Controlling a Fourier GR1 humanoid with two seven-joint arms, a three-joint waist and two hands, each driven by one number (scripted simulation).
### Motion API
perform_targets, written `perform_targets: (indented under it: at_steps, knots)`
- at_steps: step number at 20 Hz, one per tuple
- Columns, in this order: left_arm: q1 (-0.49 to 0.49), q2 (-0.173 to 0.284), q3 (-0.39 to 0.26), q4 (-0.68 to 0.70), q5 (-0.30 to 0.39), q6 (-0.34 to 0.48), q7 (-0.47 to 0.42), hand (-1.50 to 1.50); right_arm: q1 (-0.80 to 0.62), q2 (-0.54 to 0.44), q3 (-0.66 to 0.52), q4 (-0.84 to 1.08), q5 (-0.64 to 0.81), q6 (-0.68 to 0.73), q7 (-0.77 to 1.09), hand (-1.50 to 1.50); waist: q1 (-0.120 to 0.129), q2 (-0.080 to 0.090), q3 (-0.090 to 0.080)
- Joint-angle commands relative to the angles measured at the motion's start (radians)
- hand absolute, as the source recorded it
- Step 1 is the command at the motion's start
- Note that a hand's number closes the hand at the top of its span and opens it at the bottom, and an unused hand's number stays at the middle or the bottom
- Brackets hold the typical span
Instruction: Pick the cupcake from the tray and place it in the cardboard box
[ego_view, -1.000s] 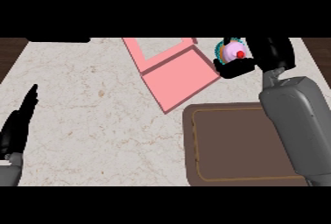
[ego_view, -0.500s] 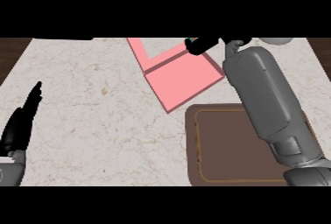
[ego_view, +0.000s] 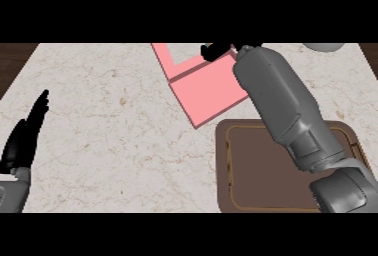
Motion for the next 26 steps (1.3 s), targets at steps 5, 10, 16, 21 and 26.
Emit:
perform_targets:
  at_steps: [5, 10, 16, 21, 26]
  knots:
    - [-0.049, -0.026, -0.012, 0.024, -0.02, 0.011, 0.008, 0.0, -0.046, 0.035, -0.108, 0.193, -0.066, -0.051, 0.004, -1.5, 0.016, 0.012, 0.001]
    - [-0.033, -0.032, -0.025, -0.001, -0.028, 0.004, 0.011, 0.0, -0.04, 0.029, -0.146, 0.215, -0.094, -0.09, -0.095, -1.5, 0.023, 0.012, 0.002]
    - [-0.013, -0.027, 0.005, 0.023, -0.014, 0.005, -0.02, 0.0, -0.043, -0.021, -0.21, 0.156, -0.149, -0.169, -0.255, -1.5, 0.013, 0.005, 0.001]
    - [-0.025, -0.01, 0.013, 0.013, -0.025, 0.003, -0.002, 0.0, -0.032, -0.021, -0.317, 0.125, -0.254, -0.228, -0.345, -1.5, 0.002, 0.001, 0.002]
    - [0.014, -0.019, 0.018, -0.015, -0.02, 0.001, 0.015, 0.0, 0.006, -0.12, -0.398, 0.117, -0.349, -0.105, -0.454, -1.5, -0.016, -0.008, 0.003]
